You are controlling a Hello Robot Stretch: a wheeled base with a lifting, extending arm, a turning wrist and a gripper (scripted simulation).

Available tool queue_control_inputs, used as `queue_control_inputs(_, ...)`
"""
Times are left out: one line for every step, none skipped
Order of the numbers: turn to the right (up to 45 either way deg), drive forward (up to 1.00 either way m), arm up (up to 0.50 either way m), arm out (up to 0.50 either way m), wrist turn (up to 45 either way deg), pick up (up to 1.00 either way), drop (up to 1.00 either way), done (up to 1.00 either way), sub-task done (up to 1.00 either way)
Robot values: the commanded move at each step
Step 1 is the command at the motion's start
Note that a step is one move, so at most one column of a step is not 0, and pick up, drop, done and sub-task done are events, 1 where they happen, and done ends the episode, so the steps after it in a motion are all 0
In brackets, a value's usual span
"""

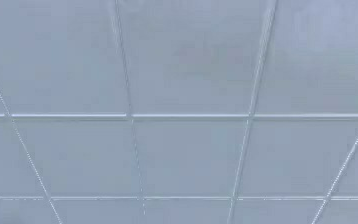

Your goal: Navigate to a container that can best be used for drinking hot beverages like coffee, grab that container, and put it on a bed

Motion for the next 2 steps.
queue_control_inputs(45.0,0.00,0.00,0.00,0.0,0.00,0.00,0.00,0.00)
queue_control_inputs(45.0,0.00,0.00,0.00,0.0,0.00,0.00,0.00,0.00)
